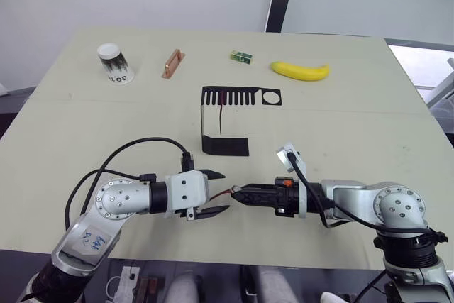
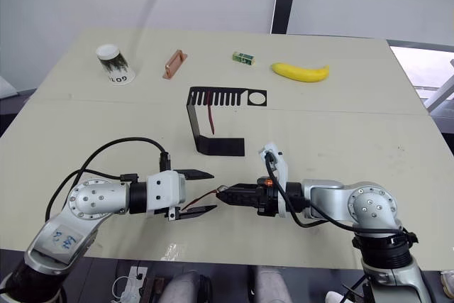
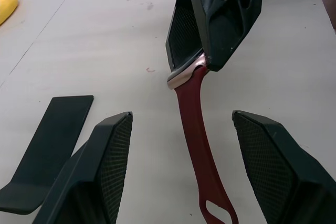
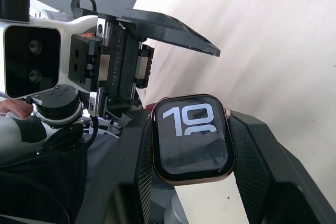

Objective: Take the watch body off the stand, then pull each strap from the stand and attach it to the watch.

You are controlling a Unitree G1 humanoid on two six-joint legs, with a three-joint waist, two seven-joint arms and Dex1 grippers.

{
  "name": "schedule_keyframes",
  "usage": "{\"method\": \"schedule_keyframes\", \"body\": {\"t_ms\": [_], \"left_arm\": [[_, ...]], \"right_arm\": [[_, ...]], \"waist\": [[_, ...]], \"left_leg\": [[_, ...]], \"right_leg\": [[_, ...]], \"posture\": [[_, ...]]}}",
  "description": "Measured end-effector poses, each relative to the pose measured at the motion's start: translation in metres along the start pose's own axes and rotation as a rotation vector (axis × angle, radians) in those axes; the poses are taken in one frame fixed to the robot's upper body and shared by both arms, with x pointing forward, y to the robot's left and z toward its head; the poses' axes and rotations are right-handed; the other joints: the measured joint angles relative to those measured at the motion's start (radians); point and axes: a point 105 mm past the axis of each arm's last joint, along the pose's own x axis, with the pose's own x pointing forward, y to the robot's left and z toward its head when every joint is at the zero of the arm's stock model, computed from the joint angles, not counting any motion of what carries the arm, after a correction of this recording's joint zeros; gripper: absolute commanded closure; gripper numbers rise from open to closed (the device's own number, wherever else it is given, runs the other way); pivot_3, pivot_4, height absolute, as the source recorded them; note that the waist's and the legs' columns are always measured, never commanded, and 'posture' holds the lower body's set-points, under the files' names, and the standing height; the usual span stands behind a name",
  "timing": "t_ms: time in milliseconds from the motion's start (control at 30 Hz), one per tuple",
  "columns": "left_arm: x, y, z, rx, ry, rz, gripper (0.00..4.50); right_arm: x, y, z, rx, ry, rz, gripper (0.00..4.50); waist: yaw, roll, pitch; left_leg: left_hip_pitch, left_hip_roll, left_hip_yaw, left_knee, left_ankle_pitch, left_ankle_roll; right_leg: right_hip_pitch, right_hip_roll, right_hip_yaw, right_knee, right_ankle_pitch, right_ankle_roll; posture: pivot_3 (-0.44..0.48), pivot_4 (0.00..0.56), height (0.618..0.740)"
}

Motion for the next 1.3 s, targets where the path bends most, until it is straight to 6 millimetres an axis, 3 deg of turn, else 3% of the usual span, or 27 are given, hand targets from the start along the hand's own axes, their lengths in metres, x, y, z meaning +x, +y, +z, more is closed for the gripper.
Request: {"method": "schedule_keyframes", "body": {"t_ms": [133, 1300], "left_arm": [[0.0034, -0.0014, 0.0010, -0.016, -0.010, -0.004, 4.48], [0.0101, -0.0031, -0.0011, -0.064, 0.022, -0.033, 4.48]], "right_arm": [[0.0012, 0.0008, -0.0005, 0.005, 0.001, 0.002, 2.92], [0.0009, -0.0030, -0.0044, 0.029, 0.024, -0.026, 2.92]], "waist": [[0.000, 0.000, 0.000], [0.000, 0.000, 0.000]], "left_leg": [[0.000, 0.000, 0.000, 0.000, 0.000, 0.000], [0.000, 0.000, 0.000, 0.000, 0.000, 0.000]], "right_leg": [[0.000, 0.000, 0.000, 0.000, 0.000, 0.000], [0.000, 0.000, 0.000, -0.002, 0.000, 0.000]], "posture": [[0.000, 0.150, 0.739], [0.000, 0.150, 0.739]]}}
